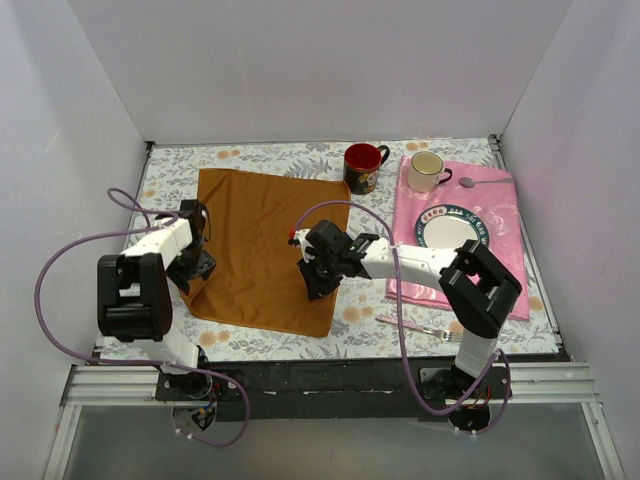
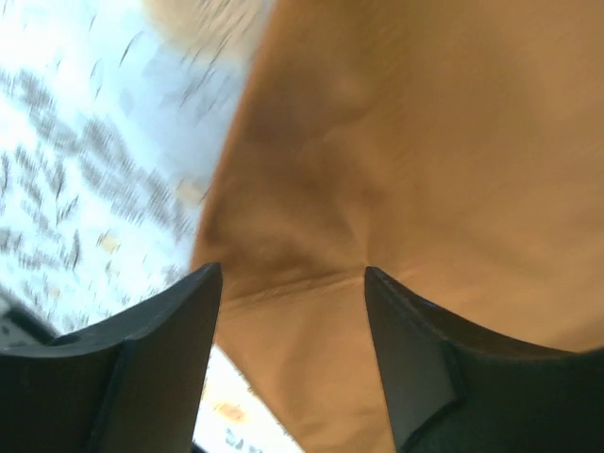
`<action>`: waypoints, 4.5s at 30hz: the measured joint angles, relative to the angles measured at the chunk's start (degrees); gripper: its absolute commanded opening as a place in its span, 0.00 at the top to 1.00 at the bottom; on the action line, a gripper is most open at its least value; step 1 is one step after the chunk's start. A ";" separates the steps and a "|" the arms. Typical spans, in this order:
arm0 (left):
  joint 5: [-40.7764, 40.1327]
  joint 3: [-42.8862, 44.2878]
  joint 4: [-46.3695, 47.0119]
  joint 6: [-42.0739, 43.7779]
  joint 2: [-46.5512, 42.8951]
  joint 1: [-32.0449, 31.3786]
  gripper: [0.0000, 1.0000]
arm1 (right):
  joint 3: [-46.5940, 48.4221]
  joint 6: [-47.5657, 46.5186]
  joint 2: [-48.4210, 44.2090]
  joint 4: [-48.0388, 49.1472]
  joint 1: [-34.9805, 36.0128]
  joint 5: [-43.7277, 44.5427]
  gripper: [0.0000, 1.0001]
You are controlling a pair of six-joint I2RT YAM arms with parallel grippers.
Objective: Fold the napkin, place the utensils inside, and roll it up
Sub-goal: Flatten the napkin out
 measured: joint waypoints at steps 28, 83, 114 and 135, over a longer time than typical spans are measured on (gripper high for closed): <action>-0.11 -2.67 6.49 0.13 -1.01 -5.97 0.58 | -6.25 -2.05 -4.20 1.36 -2.40 -4.90 0.78; 9.44 2.36 15.10 4.72 -10.91 12.35 0.41 | -1.81 -1.95 -2.56 0.35 -4.76 -3.37 0.75; 29.14 38.40 40.48 6.27 37.31 10.54 1.00 | 2.34 -3.89 2.69 -2.80 -4.26 -9.22 0.81; 19.04 47.87 32.94 11.23 40.89 11.87 0.75 | 7.63 -5.60 2.82 -9.25 -5.20 -2.89 0.77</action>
